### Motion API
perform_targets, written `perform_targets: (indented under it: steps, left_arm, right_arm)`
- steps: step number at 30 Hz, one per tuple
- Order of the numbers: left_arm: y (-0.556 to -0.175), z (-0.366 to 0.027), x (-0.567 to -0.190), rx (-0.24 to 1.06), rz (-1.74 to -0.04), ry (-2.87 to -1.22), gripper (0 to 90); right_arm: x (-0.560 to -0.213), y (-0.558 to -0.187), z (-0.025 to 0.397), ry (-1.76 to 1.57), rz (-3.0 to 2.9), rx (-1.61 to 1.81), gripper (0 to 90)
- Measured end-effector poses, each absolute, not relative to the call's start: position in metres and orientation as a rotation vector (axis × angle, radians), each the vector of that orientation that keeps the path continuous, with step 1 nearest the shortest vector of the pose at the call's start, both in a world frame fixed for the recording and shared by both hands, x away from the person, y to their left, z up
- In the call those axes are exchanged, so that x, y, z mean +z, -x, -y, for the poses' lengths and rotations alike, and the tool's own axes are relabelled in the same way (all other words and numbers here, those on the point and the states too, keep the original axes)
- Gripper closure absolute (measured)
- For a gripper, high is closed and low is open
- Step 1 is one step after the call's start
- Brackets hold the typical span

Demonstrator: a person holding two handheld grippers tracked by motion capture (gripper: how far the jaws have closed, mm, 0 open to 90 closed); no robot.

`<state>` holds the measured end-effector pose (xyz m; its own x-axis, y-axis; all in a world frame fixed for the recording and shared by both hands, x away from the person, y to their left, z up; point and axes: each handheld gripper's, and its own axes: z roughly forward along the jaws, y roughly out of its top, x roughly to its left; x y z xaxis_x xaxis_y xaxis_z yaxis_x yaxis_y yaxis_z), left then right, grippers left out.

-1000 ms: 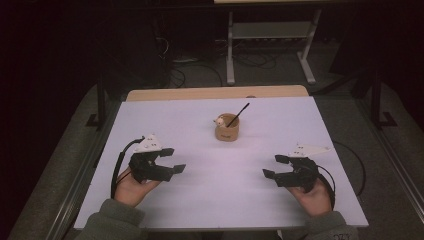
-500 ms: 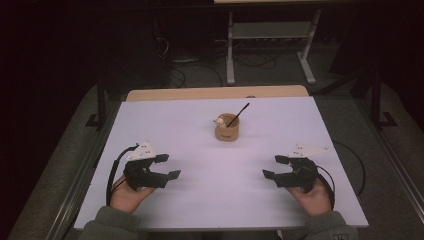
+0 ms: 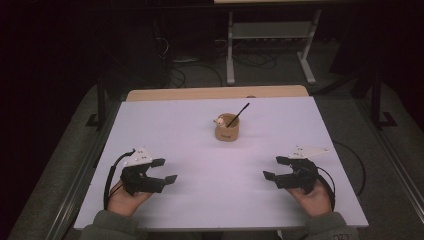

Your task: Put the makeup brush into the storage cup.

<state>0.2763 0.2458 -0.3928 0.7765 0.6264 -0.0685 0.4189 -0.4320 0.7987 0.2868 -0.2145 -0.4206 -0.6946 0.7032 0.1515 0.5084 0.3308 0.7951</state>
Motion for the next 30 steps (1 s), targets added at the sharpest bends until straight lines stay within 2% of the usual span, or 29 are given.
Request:
perform_targets:
  steps: [21, 30]
  left_arm:
    - [-0.269, -0.251, -0.407, 0.302, -0.780, -2.110, 21.8]
    - [-0.269, -0.258, -0.406, 0.308, -0.784, -2.094, 21.8]
  right_arm:
    - [-0.423, -0.280, 0.219, -1.099, -2.372, 1.259, 16.3]
    - [-0.423, -0.279, 0.218, -1.096, -2.376, 1.247, 16.1]
